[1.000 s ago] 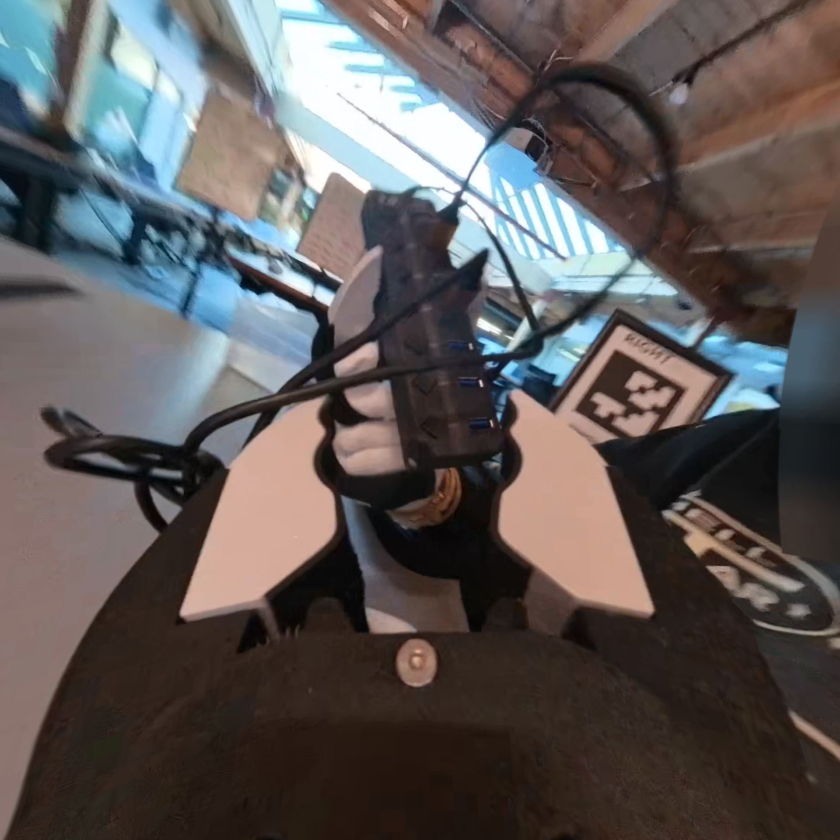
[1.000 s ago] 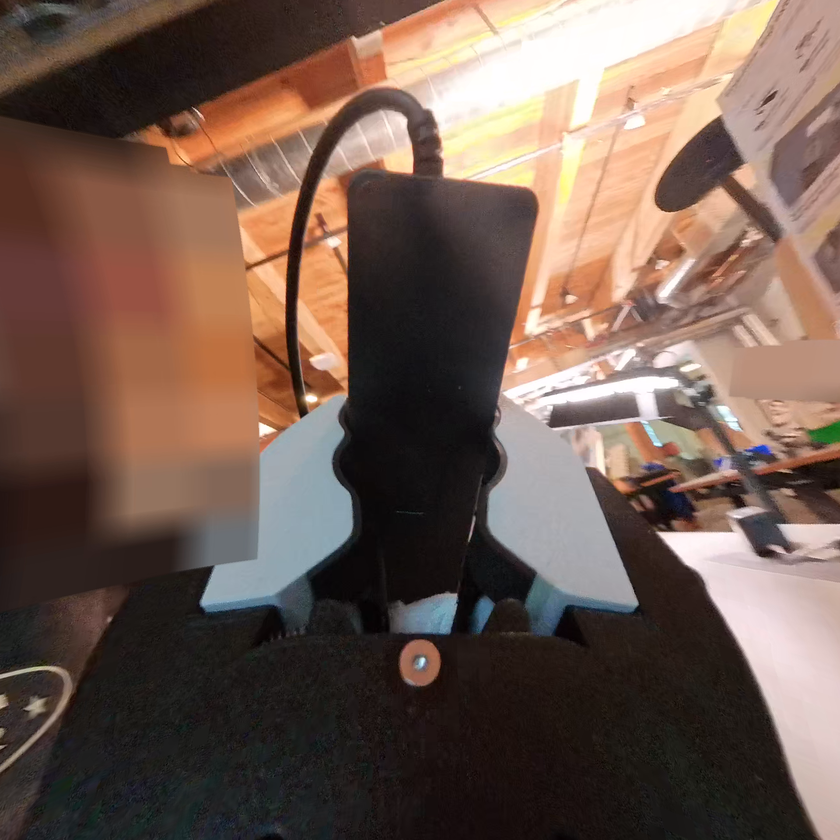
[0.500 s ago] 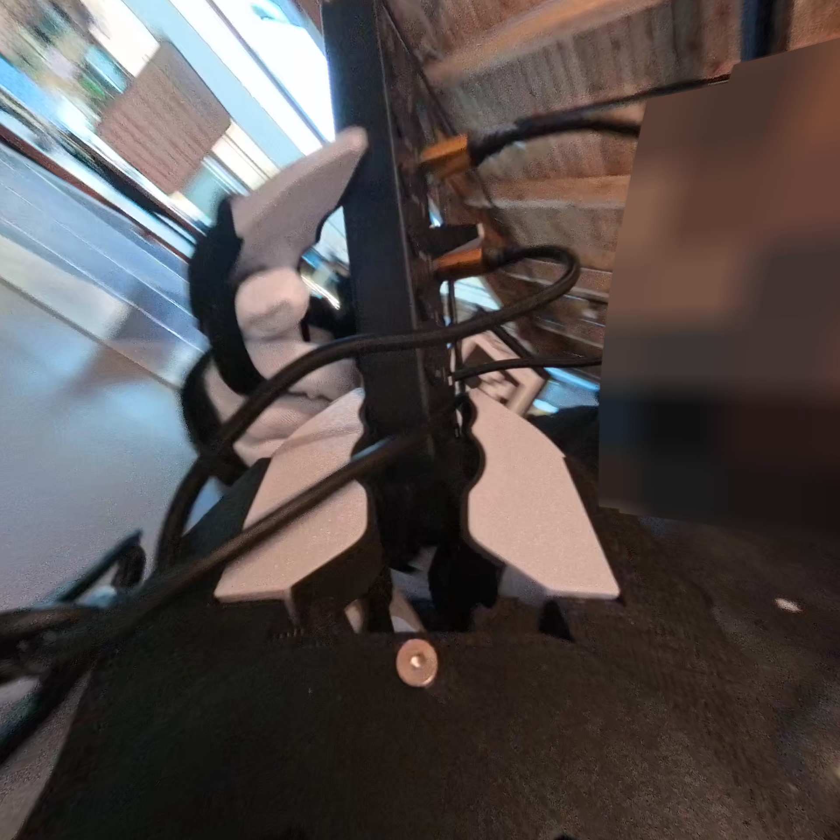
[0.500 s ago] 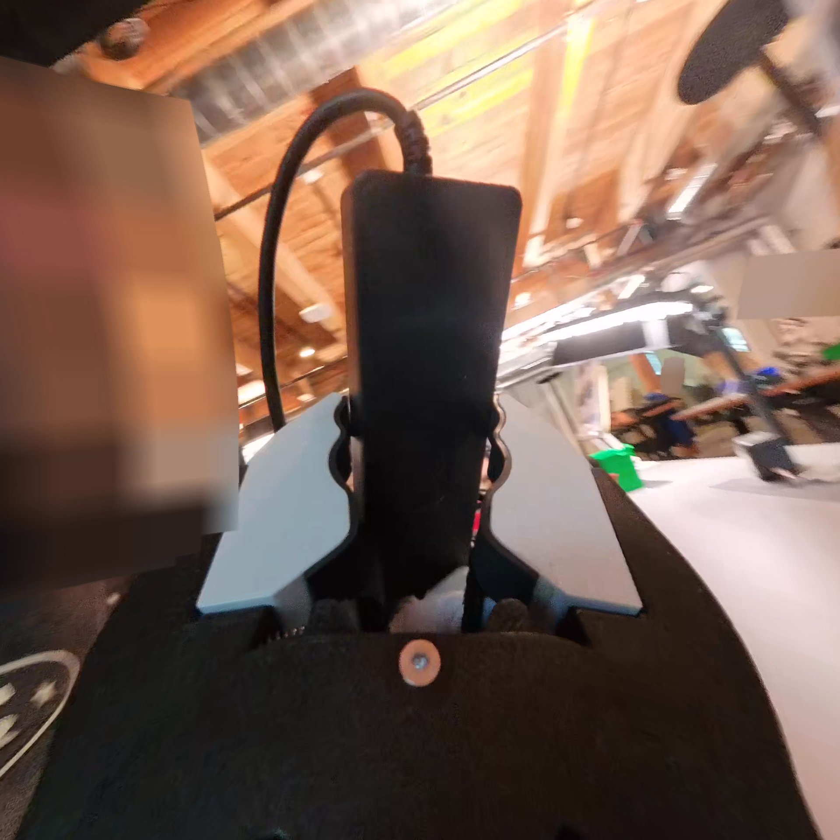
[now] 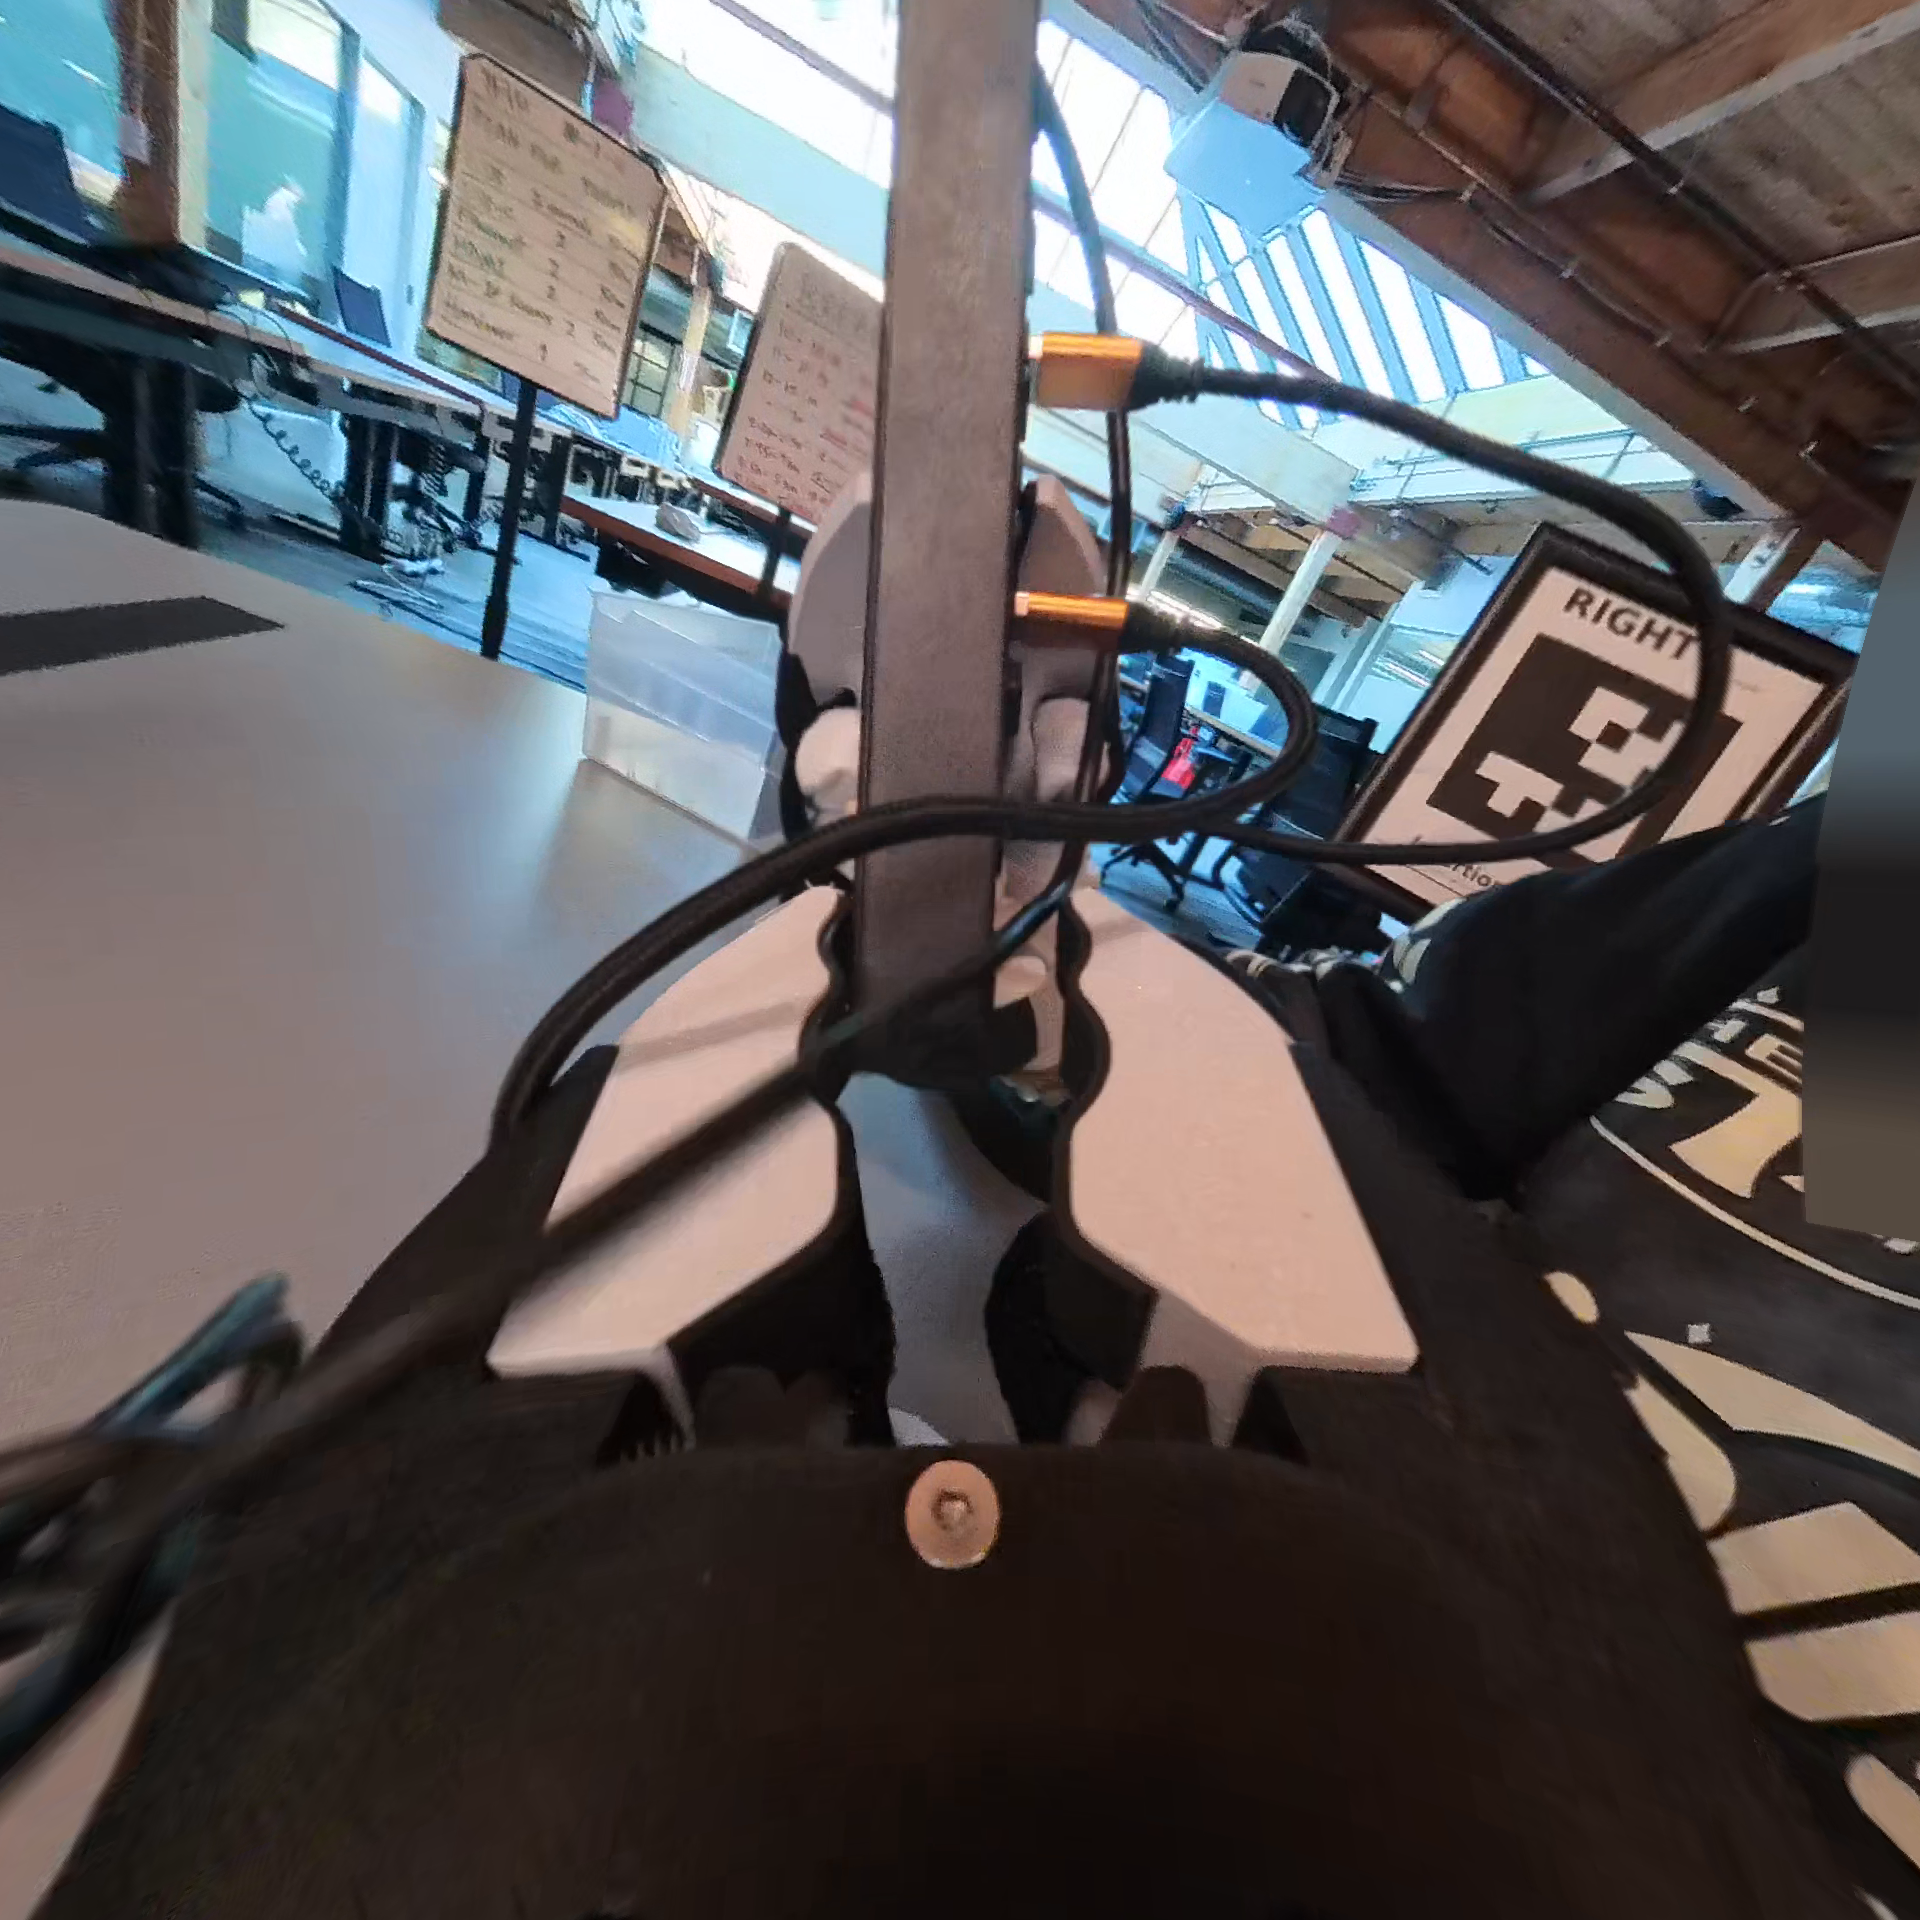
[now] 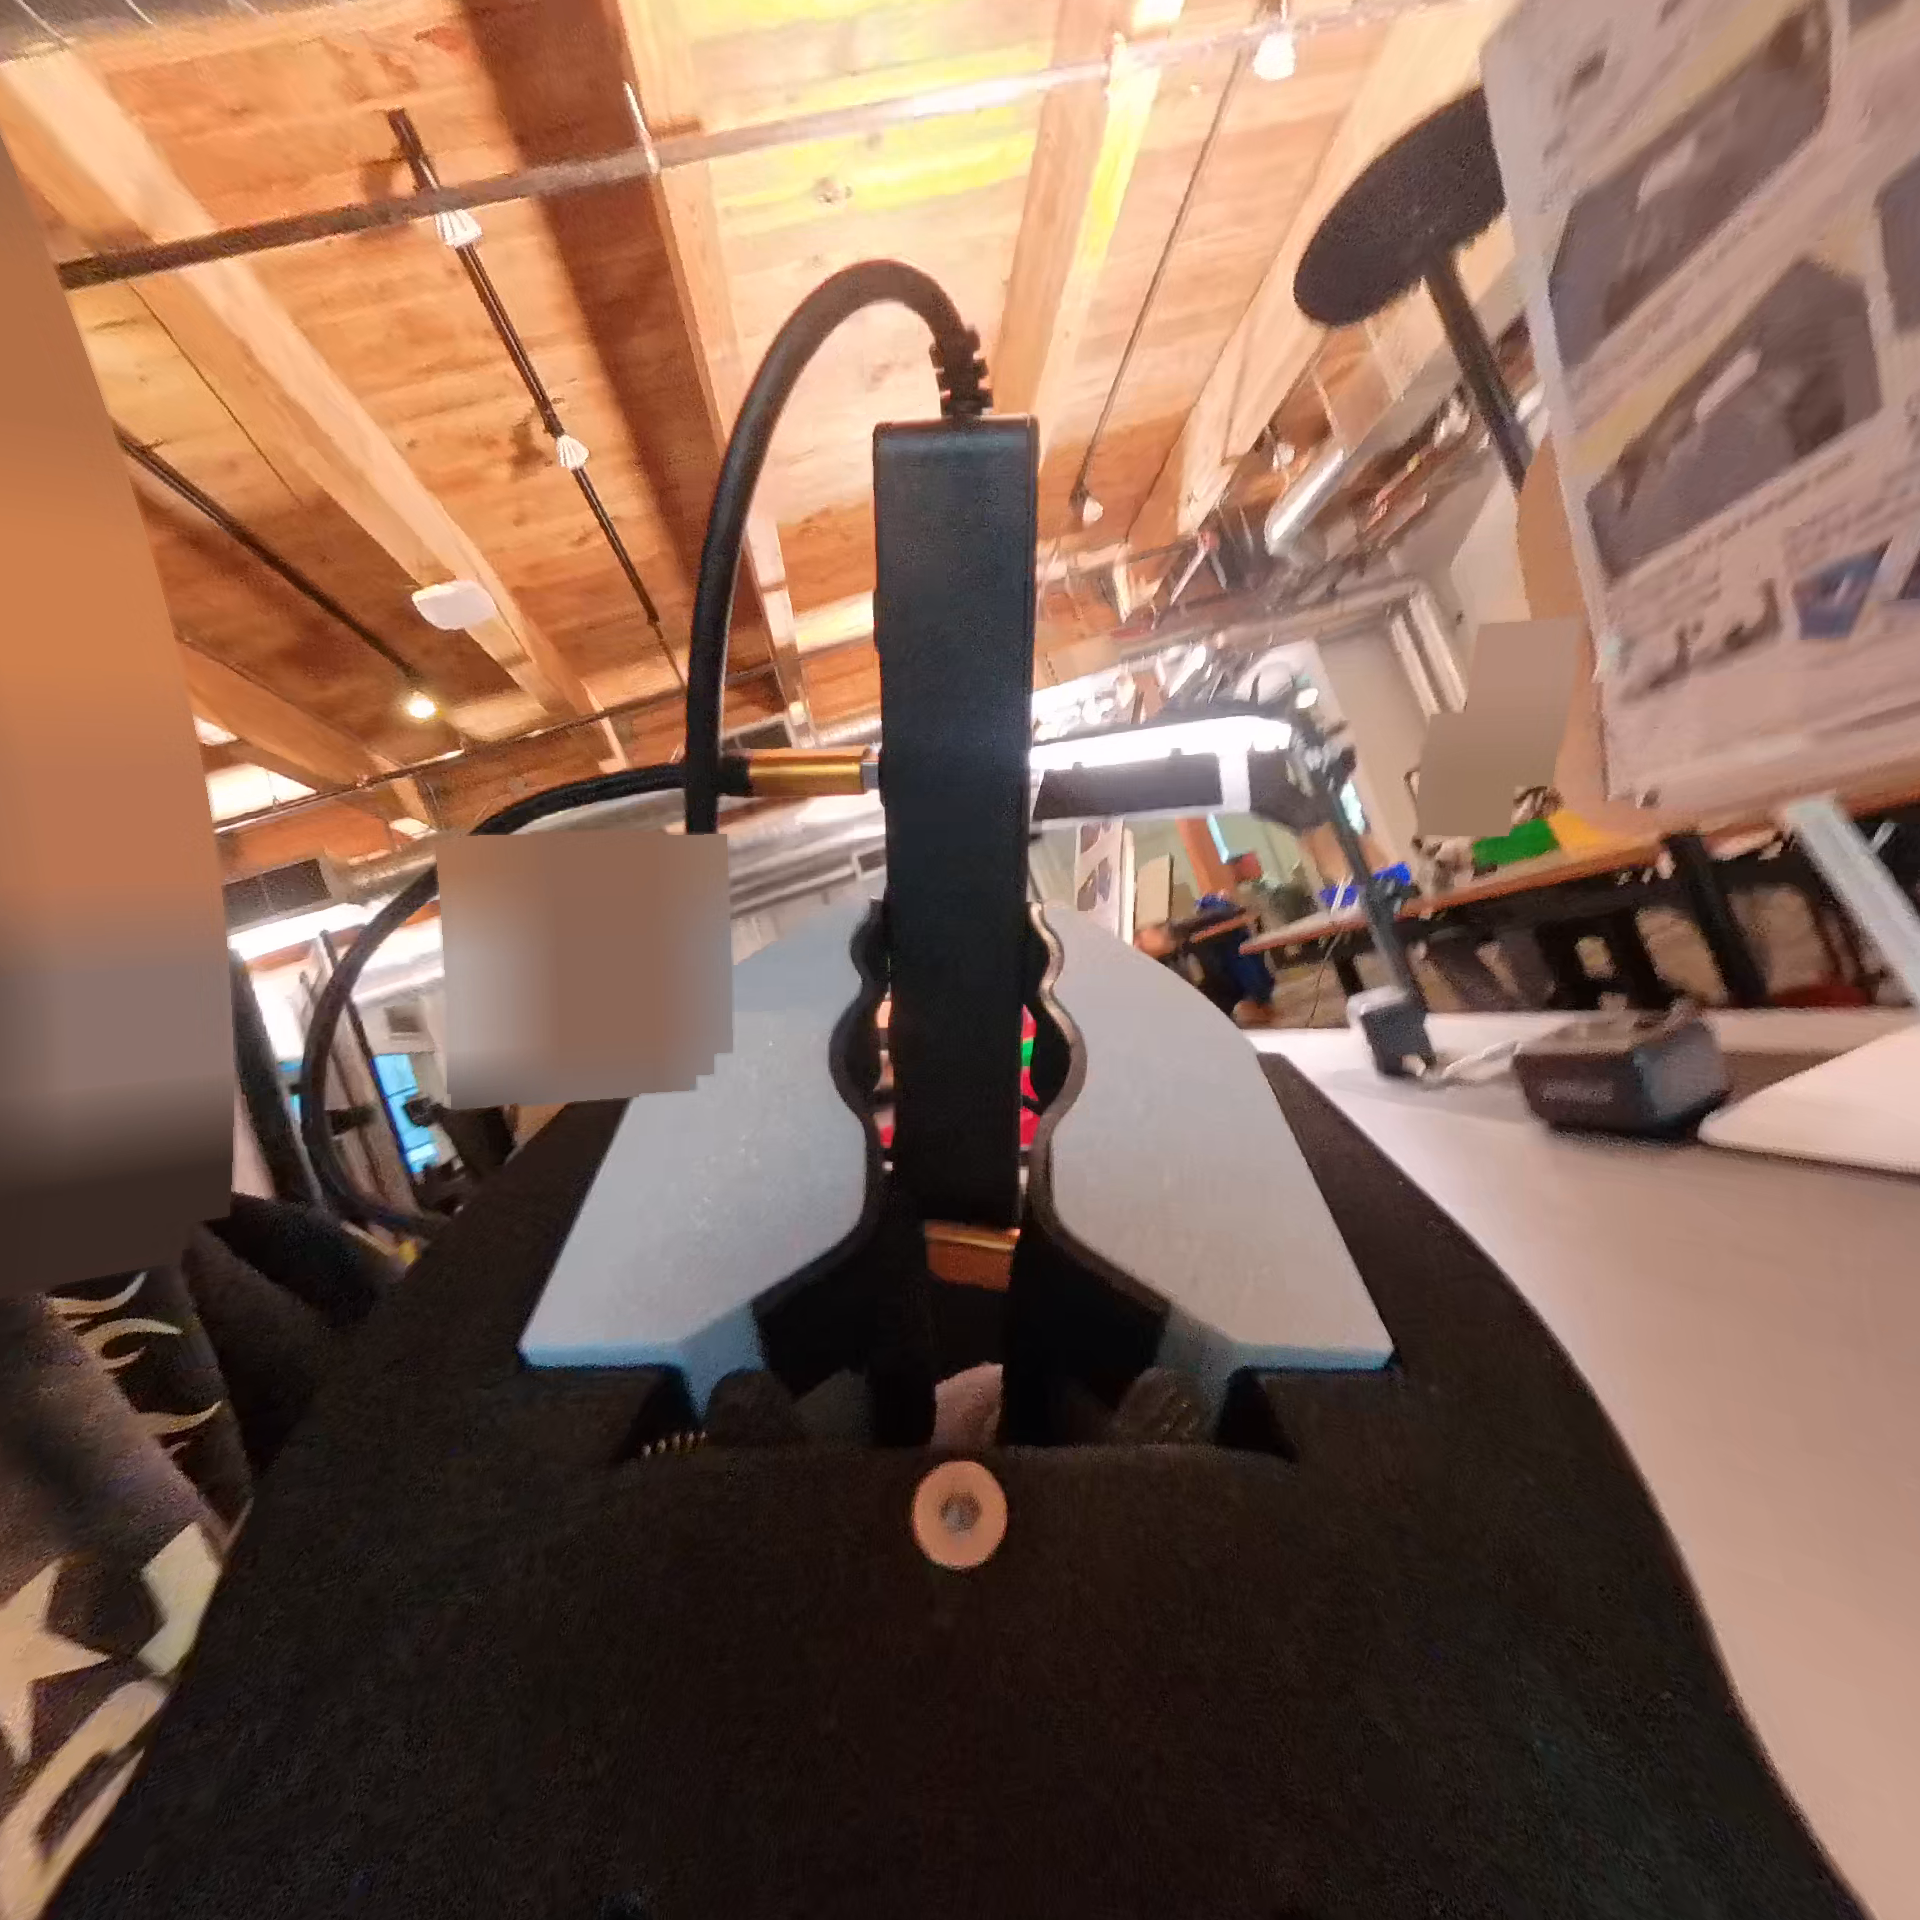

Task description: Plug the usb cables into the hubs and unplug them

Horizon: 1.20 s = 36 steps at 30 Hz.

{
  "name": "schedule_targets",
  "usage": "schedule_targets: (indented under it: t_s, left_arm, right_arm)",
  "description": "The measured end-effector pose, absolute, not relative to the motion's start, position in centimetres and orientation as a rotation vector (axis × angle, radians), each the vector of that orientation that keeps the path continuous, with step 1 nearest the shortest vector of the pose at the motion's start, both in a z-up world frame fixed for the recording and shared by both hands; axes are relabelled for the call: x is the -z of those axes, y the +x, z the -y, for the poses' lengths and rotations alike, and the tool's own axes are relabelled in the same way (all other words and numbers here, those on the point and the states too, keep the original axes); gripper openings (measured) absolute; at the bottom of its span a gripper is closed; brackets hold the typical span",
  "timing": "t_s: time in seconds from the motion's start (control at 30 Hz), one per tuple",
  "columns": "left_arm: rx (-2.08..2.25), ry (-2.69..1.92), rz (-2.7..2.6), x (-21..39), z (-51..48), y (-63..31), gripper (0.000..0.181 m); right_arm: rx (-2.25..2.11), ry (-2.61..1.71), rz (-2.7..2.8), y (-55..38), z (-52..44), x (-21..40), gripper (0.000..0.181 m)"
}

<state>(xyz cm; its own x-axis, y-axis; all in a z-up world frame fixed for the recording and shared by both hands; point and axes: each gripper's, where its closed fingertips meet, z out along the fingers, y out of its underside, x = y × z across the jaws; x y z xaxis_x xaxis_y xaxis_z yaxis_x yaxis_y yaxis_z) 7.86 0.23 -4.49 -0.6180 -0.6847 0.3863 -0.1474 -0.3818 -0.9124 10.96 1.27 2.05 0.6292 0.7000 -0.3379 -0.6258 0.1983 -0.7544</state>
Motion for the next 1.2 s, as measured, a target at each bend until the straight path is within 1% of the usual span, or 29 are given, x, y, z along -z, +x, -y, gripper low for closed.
schedule_targets:
  t_s: [0.13, 0.23, 0.3, 0.37, 0.47, 0.53, 0.63, 0.67, 0.73, 0.77, 0.8, 0.9, 0.97, 1.03, 1.1, 1.2]
  left_arm:
    - [1.909, -1.186, -1.326, 4.1, -4.1, 7.6, 0.036]
    - [1.786, -1.269, -0.861, 2.4, -11.3, 6.1, 0.039]
    - [1.721, -1.252, -0.604, 1.4, -15.0, 3.7, 0.043]
    - [1.743, -1.144, -0.517, -0.1, -15.8, 2.2, 0.049]
    - [1.880, -1.010, -0.749, -1.4, -11.8, 3.4, 0.061]
    - [1.979, -0.989, -0.998, -0.7, -7.8, 5.1, 0.073]
    - [2.117, -0.928, -1.245, 0.3, -2.7, 5.9, 0.075]
    - [2.136, -0.912, -1.299, 0.6, -1.5, 6.0, 0.074]
    - [2.151, -0.898, -1.430, 1.5, 0.4, 6.0, 0.065]
    - [2.130, -0.922, -1.456, 1.9, 0.7, 6.2, 0.066]
    - [2.100, -0.953, -1.462, 2.2, 0.4, 6.5, 0.056]
    - [2.142, -1.034, -1.531, 2.9, 0.4, 6.3, 0.035]
    - [2.112, -1.037, -1.496, 3.0, -0.1, 6.5, 0.027]
    - [2.045, -1.029, -1.452, 2.9, -0.8, 6.7, 0.024]
    - [1.994, -1.028, -1.427, 2.8, -1.6, 6.6, 0.023]
    - [1.959, -1.030, -1.530, 3.5, -0.9, 6.5, 0.024]
  right_arm:
    - [-0.787, -0.808, -0.049, 15.8, 1.0, -4.2, 0.025]
    - [-0.685, -0.709, -0.150, 19.9, 3.1, -4.9, 0.025]
    - [-0.670, -0.709, -0.138, 20.2, 3.5, -5.1, 0.025]
    - [-0.732, -0.746, -0.073, 18.8, 3.1, -5.1, 0.025]
    - [-0.954, -0.882, 0.083, 14.4, 1.4, -4.1, 0.025]
    - [-1.048, -0.995, 0.202, 11.1, 0.5, -2.7, 0.024]
    - [-1.056, -1.167, 0.362, 7.1, -0.3, -0.4, 0.025]
    - [-1.049, -1.215, 0.392, 6.3, -0.6, 0.3, 0.026]
    - [-1.047, -1.271, 0.409, 5.5, -1.1, 1.3, 0.025]
    - [-1.057, -1.276, 0.415, 5.3, -1.1, 1.5, 0.025]
    - [-1.072, -1.271, 0.417, 5.1, -1.0, 1.5, 0.025]
    - [-1.041, -1.301, 0.401, 5.3, -1.4, 1.8, 0.025]
    - [-1.004, -1.310, 0.400, 5.5, -1.6, 1.9, 0.025]
    - [-0.967, -1.306, 0.356, 5.9, -2.1, 1.7, 0.025]
    - [-0.984, -1.190, 0.277, 7.1, -1.8, 0.0, 0.030]
    - [-1.001, -1.181, 0.253, 7.9, -1.6, -0.2, 0.029]
